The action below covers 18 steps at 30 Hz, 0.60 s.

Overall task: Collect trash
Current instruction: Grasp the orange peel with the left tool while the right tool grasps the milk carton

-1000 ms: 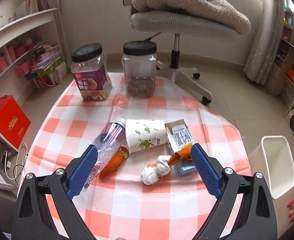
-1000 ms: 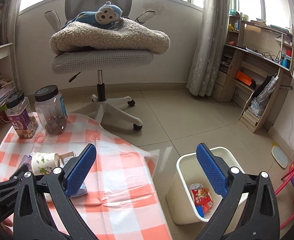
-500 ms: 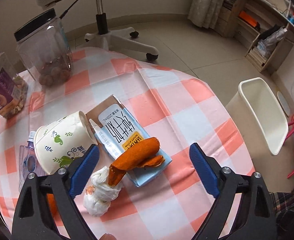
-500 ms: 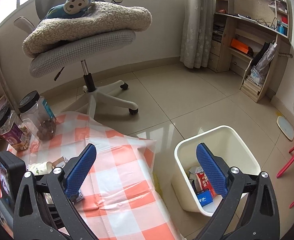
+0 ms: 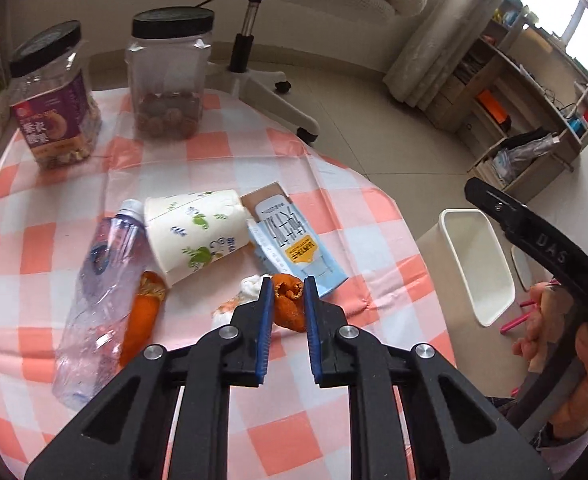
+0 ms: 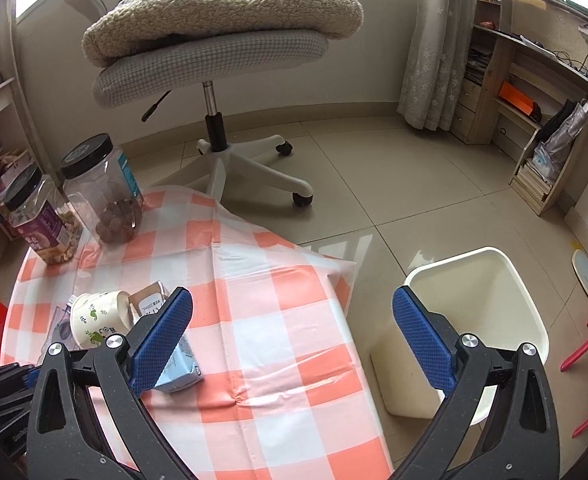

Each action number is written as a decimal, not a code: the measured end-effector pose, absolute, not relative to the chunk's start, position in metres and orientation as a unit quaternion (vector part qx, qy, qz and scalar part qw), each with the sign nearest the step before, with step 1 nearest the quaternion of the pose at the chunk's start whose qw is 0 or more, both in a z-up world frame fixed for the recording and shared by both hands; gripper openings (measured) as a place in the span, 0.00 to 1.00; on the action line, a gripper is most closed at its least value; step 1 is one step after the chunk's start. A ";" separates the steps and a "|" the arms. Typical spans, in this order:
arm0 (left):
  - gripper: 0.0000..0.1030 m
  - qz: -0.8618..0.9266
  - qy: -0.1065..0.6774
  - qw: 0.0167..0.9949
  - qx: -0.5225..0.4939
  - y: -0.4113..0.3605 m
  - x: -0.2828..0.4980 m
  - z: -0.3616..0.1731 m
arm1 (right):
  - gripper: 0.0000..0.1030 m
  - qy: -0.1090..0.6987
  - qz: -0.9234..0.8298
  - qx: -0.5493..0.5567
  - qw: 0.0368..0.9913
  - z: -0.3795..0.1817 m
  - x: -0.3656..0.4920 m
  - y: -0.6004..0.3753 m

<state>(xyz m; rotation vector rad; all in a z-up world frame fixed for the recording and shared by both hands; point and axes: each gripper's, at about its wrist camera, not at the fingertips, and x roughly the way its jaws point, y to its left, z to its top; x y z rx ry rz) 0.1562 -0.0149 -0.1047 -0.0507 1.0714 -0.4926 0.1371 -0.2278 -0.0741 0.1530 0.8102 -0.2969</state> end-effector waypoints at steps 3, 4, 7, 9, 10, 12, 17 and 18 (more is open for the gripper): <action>0.15 -0.212 0.503 0.838 -0.011 -0.003 0.148 -0.104 | 0.93 0.406 -0.138 0.075 0.900 -0.083 0.143 -0.216; 0.15 -0.209 0.508 0.836 -0.010 -0.001 0.148 -0.104 | 0.93 0.410 -0.133 0.074 0.899 -0.085 0.144 -0.212; 0.15 -0.217 0.539 0.814 -0.007 0.005 0.147 -0.117 | 0.93 0.414 -0.124 0.059 0.900 -0.088 0.145 -0.200; 0.16 -0.220 0.584 0.782 0.011 0.003 0.145 -0.135 | 0.93 0.415 -0.119 0.042 0.901 -0.089 0.145 -0.193; 0.20 -0.213 0.605 0.767 0.025 0.002 0.143 -0.145 | 0.93 0.415 -0.117 0.036 0.901 -0.088 0.145 -0.191; 0.30 -0.193 0.629 0.752 0.051 0.003 0.138 -0.160 | 0.93 0.416 -0.114 0.027 0.902 -0.087 0.145 -0.189; 0.47 -0.177 0.632 0.751 0.072 0.004 0.134 -0.168 | 0.93 0.415 -0.110 0.039 0.902 -0.084 0.146 -0.190; 0.50 -0.170 0.631 0.753 0.079 0.003 0.134 -0.169 | 0.93 0.416 -0.107 0.040 0.902 -0.084 0.146 -0.190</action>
